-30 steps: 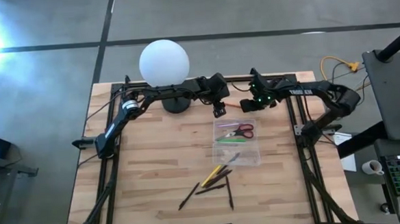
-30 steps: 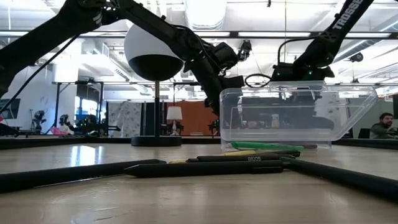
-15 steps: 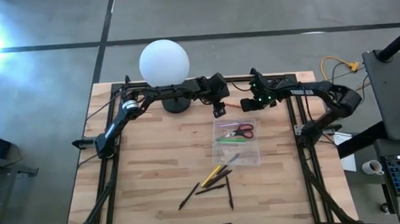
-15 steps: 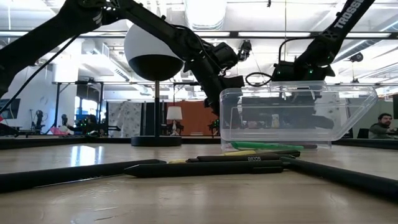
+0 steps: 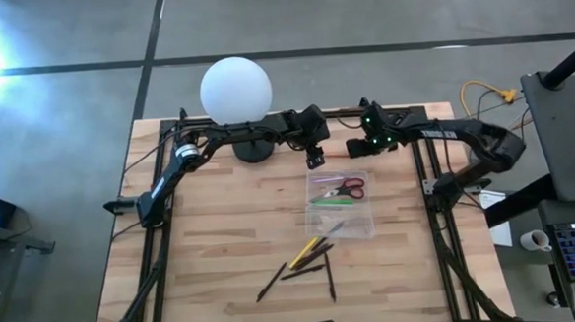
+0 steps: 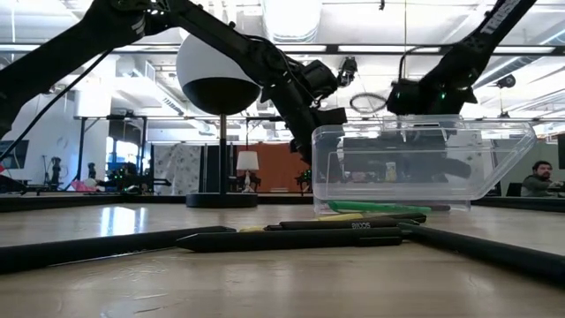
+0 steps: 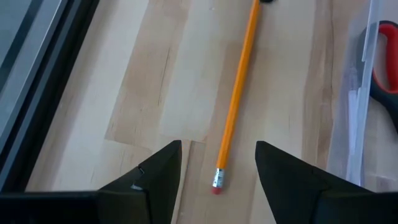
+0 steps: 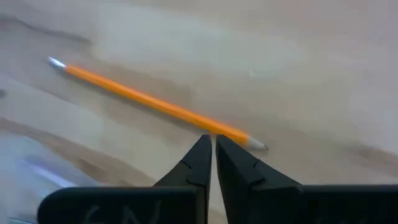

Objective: Pick & place school supplies into a supply box
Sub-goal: Put the orange pencil into the supply box

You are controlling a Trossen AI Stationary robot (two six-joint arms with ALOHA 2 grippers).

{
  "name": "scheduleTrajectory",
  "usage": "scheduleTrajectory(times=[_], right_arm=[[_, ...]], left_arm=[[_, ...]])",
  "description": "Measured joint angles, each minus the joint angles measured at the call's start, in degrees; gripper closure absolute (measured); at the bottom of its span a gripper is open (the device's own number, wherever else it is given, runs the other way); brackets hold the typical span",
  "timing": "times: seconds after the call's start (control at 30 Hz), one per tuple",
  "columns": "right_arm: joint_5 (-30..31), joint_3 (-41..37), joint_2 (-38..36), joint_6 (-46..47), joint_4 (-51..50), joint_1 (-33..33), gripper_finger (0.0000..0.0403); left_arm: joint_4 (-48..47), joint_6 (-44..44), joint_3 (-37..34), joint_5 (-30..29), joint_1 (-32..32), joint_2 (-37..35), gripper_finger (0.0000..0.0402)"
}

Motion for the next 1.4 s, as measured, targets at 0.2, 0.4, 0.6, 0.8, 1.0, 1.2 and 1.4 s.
scheduleTrajectory(times=[0.2,0.4,0.6,0.8,1.0,1.2,1.4], right_arm=[[0.03,-0.01,-0.22,0.11,-0.6,-0.46,0.0385],[0.2,-0.06,3.12,-0.36,-0.62,-0.46,0.0385],[0.46,0.01,3.78,-0.76,-0.23,-0.46,0.0385],[1.12,-0.01,2.92,-0.52,-0.57,-0.46,0.0385],[1.5,-0.01,2.9,-0.34,-0.04,-0.66,0.0385],[1.64,-0.01,2.92,-0.7,0.41,-1.57,0.0385],[1.56,-0.01,3.57,-1.35,0.36,-1.75,0.0385]], left_arm=[[0.02,-0.01,0.0,0.02,0.0,0.0,0.0211],[-0.02,-0.42,0.0,0.04,0.0,0.0,0.0211],[-0.09,-1.49,0.0,0.04,0.0,0.0,0.0211],[-0.11,-1.51,0.0,0.04,0.0,0.0,0.0211],[-0.1,-1.51,0.0,0.04,-0.01,0.0,0.0211],[-0.09,-1.53,0.0,0.04,-0.01,0.0,0.0211],[-0.09,-1.53,0.0,0.04,-0.02,0.0,0.0211]])
